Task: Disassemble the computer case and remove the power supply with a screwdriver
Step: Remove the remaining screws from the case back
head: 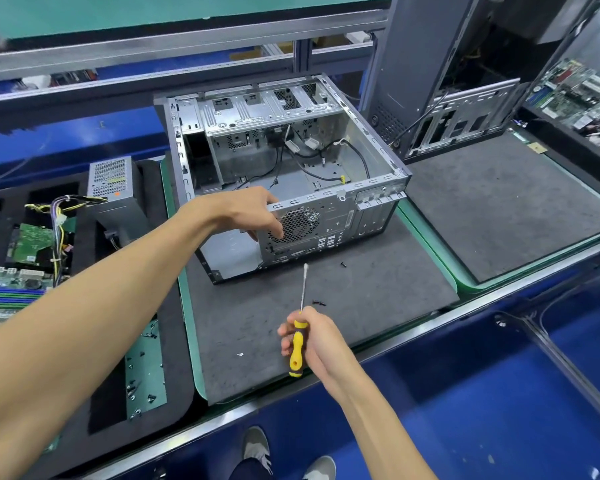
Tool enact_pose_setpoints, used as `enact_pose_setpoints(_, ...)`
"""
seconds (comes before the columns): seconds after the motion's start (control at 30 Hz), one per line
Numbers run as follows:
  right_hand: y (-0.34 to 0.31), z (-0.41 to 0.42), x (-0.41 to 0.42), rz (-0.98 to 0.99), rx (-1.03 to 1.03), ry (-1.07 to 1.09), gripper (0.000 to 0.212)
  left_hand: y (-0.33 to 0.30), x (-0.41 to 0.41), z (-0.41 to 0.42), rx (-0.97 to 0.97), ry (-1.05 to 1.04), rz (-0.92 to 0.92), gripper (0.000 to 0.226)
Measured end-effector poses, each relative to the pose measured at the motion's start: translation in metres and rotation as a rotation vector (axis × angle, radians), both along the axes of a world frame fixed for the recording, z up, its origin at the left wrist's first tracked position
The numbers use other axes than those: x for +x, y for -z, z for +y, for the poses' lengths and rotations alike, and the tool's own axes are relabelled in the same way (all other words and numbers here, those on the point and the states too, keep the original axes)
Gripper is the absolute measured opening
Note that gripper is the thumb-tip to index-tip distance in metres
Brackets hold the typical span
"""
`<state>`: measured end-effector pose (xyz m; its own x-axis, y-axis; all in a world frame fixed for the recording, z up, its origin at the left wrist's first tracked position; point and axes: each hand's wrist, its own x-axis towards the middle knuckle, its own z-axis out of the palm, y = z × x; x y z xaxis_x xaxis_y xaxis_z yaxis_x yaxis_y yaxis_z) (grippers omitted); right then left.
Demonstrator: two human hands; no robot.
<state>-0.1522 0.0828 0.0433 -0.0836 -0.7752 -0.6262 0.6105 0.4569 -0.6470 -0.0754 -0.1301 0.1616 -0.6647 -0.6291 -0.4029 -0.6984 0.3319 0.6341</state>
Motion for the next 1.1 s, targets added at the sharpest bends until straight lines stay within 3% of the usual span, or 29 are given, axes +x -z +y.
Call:
enact_pose_setpoints(0.13,-0.008,-0.025,0.009,-0.14,0.018,0.215,0.018,0.0,0.0,0.0,-0.015,-0.003,-0.006,0.019)
enact_pose_setpoints(0.27,-0.021,-0.063,0.017,-0.166,0.023,0.246,0.029,0.001,-0.001,0.001,-0.023,-0.016,-0.009,0.022)
enact_pose_setpoints(0.4,-0.021,-0.091,0.022,-0.223,0.063,0.285,0.036,-0.003,0.0,0.003,-0.01,0.001,-0.015,0.009)
enact_pose_setpoints(0.7,-0.015,-0.107,0.02,-0.304,0.064,0.359,0.023,-0.001,0.0,-0.001,-0.008,0.007,-0.038,0.021)
enact_pose_setpoints(0.87,-0.015,-0.095,0.012,-0.134,0.054,0.332,0.019,0.0,-0.001,-0.003,-0.016,0.049,-0.044,0.016)
enact_pose_setpoints(0.93,-0.014,-0.084,0.006,-0.045,0.045,0.312,0.018,0.002,-0.002,-0.004,-0.055,0.076,-0.066,0.034)
enact_pose_setpoints(1.03,-0.014,-0.063,-0.009,0.139,0.033,0.234,0.018,0.003,0.001,-0.003,-0.293,0.105,-0.124,0.066)
enact_pose_setpoints(1.1,-0.015,-0.049,-0.024,0.273,0.055,0.195,0.024,0.004,0.003,0.0,-0.36,0.108,-0.105,0.073)
